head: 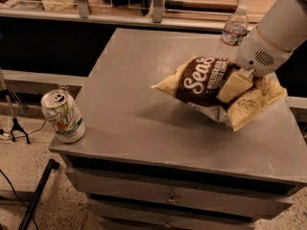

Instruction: Move brown chip bag near 7up can

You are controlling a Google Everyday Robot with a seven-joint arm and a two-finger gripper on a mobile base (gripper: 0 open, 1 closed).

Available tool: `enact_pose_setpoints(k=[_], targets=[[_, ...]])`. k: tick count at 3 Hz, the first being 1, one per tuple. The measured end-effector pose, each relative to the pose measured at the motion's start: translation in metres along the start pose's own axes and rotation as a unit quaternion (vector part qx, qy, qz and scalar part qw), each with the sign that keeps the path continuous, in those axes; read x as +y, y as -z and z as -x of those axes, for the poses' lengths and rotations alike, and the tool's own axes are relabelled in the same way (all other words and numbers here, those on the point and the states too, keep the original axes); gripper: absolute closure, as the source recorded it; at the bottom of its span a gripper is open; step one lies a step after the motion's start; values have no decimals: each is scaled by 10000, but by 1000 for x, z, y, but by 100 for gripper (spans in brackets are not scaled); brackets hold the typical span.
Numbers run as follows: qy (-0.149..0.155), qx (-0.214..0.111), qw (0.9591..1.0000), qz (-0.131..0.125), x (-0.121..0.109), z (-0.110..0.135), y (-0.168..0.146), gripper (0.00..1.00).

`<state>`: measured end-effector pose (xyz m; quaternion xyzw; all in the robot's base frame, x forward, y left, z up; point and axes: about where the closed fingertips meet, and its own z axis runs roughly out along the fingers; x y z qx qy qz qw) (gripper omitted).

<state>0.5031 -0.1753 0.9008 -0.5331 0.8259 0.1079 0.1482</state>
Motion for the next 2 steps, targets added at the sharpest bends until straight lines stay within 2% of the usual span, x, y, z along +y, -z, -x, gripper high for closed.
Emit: enact_pose_setpoints(k=[1, 2], targets=[[353, -310, 9989, -44, -6, 35, 18, 100], [707, -552, 9960, 10, -10, 72, 21, 100]])
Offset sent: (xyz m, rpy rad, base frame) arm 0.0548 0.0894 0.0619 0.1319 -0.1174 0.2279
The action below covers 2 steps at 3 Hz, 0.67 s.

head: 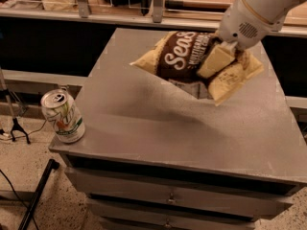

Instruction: Move brown chip bag near 7up can

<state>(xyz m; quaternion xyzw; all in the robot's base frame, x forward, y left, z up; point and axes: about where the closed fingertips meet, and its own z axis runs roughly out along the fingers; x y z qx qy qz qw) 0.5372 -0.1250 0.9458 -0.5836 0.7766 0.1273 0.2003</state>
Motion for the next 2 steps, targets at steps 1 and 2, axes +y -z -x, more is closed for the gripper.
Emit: enact_pose_setpoints(k=[1, 2], targets=[[347, -89, 9993, 142, -11, 35, -14, 100], [729, -64, 9967, 348, -14, 74, -41, 100]])
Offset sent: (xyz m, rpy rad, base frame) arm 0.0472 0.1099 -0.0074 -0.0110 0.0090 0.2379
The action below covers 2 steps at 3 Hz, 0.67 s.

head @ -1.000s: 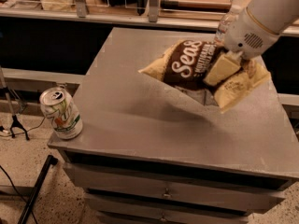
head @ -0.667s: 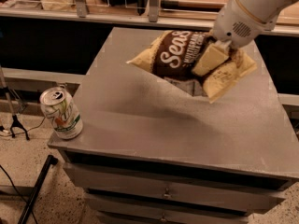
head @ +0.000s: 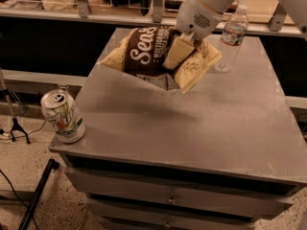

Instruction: Move brown chip bag near 7up can

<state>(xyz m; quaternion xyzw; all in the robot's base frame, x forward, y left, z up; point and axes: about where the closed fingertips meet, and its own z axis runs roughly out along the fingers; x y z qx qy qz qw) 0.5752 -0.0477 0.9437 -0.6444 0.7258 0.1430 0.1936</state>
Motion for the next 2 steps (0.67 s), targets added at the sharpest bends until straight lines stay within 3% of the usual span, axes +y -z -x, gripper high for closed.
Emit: enact_pose_setpoints(k=[2], targets=[[299, 230, 9988, 302, 6, 39, -47, 100]])
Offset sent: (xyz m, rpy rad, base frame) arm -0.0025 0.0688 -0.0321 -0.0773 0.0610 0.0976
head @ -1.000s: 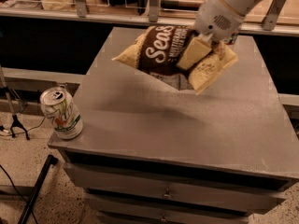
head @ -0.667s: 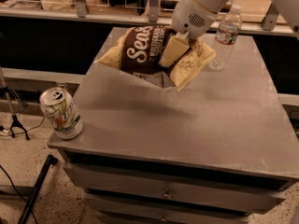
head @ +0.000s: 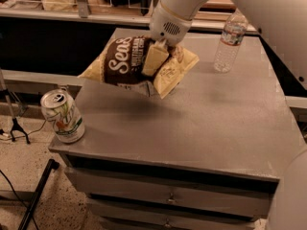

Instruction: Move brown chip bag near 7up can

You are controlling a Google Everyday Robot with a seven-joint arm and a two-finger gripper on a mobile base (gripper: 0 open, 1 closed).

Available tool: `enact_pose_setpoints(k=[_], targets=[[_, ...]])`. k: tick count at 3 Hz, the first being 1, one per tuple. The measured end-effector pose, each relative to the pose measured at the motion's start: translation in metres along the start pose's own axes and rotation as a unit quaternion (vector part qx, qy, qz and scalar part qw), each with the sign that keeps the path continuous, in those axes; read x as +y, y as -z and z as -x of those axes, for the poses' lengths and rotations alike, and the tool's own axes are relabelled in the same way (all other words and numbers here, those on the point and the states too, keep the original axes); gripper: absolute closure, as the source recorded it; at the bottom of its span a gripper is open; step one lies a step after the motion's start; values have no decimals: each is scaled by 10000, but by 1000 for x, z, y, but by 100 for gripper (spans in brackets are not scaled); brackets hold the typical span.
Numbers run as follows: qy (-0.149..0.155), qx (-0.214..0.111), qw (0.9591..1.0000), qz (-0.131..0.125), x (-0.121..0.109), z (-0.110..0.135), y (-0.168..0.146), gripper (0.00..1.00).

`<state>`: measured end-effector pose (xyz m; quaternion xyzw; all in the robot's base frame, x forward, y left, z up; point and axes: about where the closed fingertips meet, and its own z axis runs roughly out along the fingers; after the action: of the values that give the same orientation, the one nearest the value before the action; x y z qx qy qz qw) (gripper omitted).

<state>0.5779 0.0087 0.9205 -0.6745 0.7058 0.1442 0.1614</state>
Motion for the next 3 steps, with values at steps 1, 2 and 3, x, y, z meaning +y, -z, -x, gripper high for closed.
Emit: enact_pose_setpoints(k=[1, 2, 3], targets=[[86, 88, 9999, 75, 5, 11, -14, 100], [201, 135, 9996, 137, 10, 23, -25, 100], [329, 148, 9990, 252, 12, 39, -45, 100]])
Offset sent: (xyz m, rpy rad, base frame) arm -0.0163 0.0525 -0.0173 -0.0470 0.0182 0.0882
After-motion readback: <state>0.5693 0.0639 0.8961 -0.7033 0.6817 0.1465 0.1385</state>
